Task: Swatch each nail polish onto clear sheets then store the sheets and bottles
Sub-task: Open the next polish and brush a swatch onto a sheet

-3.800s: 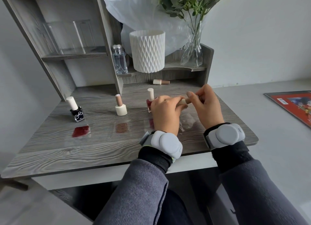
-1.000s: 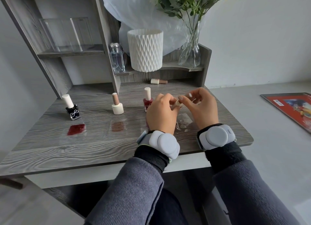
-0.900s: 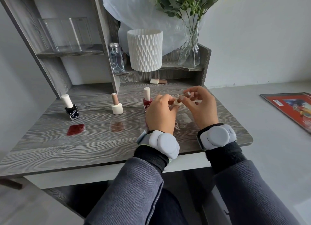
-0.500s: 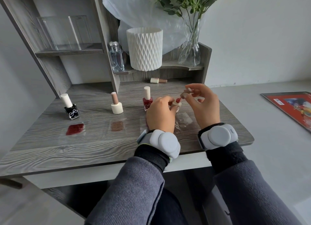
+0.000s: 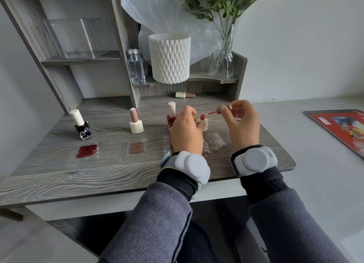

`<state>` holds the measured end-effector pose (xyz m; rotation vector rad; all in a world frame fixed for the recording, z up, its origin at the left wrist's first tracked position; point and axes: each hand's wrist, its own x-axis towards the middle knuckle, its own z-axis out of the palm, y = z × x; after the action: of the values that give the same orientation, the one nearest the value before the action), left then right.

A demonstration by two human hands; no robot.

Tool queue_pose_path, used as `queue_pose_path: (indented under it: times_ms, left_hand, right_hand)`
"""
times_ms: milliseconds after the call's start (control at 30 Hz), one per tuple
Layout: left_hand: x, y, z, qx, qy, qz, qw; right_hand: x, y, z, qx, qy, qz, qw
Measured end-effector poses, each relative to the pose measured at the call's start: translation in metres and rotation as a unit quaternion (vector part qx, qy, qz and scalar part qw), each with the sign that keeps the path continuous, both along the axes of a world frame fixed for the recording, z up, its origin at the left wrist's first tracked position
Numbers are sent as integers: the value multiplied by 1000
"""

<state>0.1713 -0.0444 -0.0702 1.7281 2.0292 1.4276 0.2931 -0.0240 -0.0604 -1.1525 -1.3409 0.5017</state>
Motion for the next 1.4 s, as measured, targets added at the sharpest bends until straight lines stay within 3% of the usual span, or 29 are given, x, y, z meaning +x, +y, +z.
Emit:
queue_pose_path:
  times_ms: [233, 600, 767, 1200, 1400]
  left_hand:
    - [-1, 0, 0, 4, 48, 36, 998]
    - [-1, -3, 1, -12, 56, 19, 998]
    - [-9, -17, 1, -14, 142, 5, 990]
    - [-26, -39, -1, -57, 292, -106, 949]
    - [-26, -39, -4, -56, 288, -117, 949]
  right_hand:
    - [-1, 0, -1, -7, 12, 7, 1000]
    - [-1, -2, 0, -15, 36, 7, 999]
    - [2, -7, -1, -26, 22, 13, 999]
    - [11, -19, -7, -33, -160, 24, 986]
    - [8, -19, -8, -34, -220, 34, 974]
